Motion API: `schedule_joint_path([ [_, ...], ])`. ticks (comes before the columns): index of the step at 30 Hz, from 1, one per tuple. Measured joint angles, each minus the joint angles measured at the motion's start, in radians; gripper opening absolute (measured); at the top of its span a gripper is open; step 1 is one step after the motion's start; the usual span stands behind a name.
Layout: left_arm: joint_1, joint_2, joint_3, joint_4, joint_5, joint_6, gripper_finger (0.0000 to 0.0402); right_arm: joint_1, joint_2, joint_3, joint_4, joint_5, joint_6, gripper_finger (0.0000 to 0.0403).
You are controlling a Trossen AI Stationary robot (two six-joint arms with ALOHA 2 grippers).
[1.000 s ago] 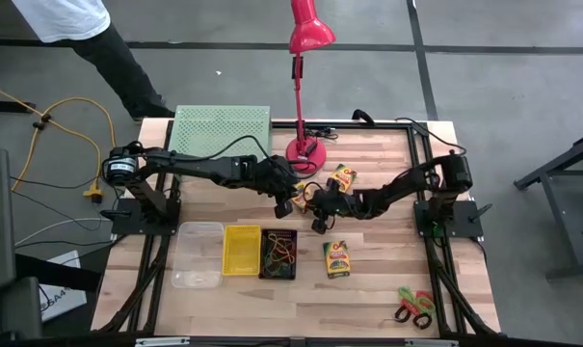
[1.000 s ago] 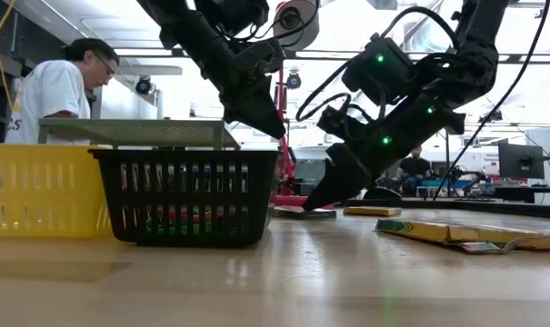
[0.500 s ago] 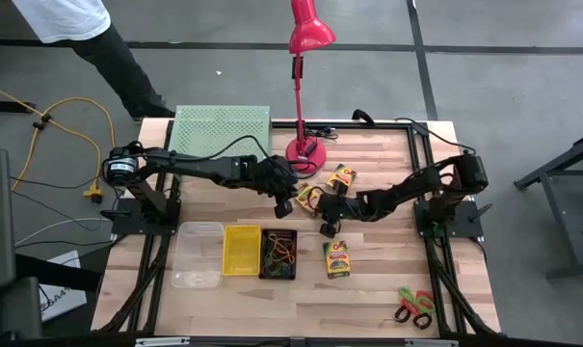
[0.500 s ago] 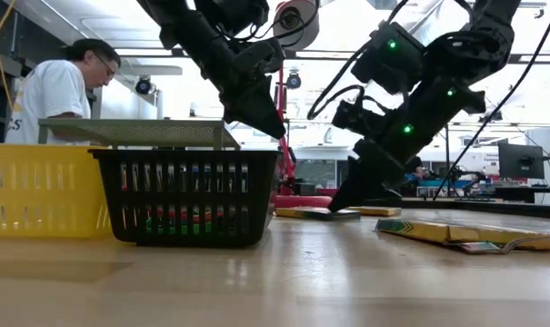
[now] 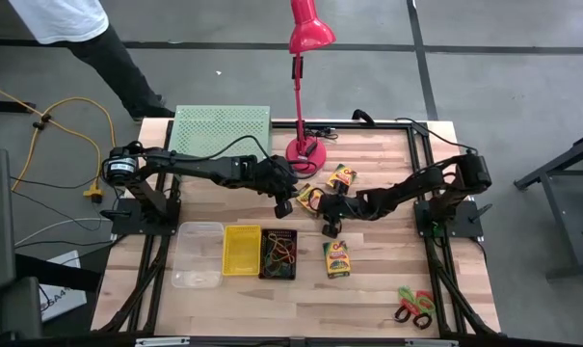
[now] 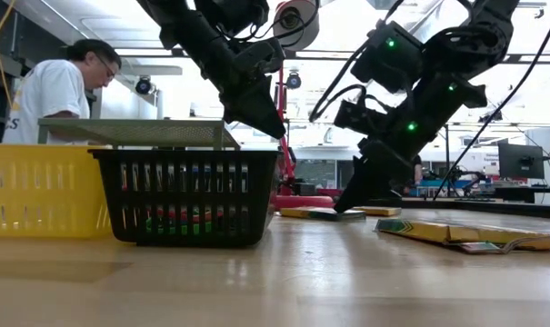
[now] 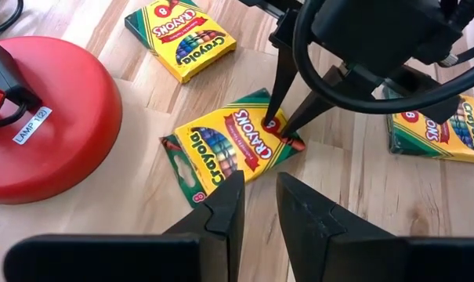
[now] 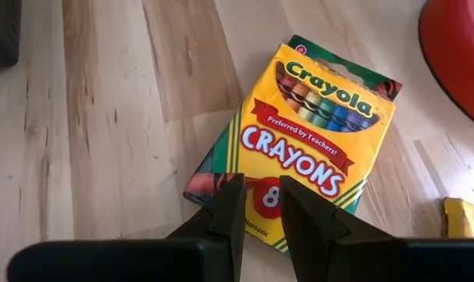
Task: Pick & Place Office Desk Supplies
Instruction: Put the crayon box into the transparent bin
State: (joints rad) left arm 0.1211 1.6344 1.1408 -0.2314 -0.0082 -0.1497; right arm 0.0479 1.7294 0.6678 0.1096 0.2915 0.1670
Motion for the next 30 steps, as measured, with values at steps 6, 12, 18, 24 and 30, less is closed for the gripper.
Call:
schedule_joint_path([
  [6, 0.0, 0.0, 0.0, 0.0, 0.0, 0.0, 0.0071, 0.0, 0.0, 0.0, -0.019, -0.021, -0.06, 0.007],
  [12, 0.0, 0.0, 0.0, 0.0, 0.0, 0.0, 0.0071, -0.001, -0.002, 0.0, -0.024, -0.097, -0.07, 0.007],
  [18, 0.0, 0.0, 0.0, 0.0, 0.0, 0.0, 0.0071, 0.021, -0.047, -0.004, -0.071, -0.147, -0.097, 0.007],
  [24, 0.0, 0.0, 0.0, 0.0, 0.006, 0.0, 0.0071, 0.046, -0.113, -0.006, -0.178, -0.172, -0.113, 0.007],
  [30, 0.0, 0.0, 0.0, 0.0, 0.083, 0.004, 0.0071, 0.045, -0.119, -0.006, -0.176, -0.176, -0.12, 0.007],
])
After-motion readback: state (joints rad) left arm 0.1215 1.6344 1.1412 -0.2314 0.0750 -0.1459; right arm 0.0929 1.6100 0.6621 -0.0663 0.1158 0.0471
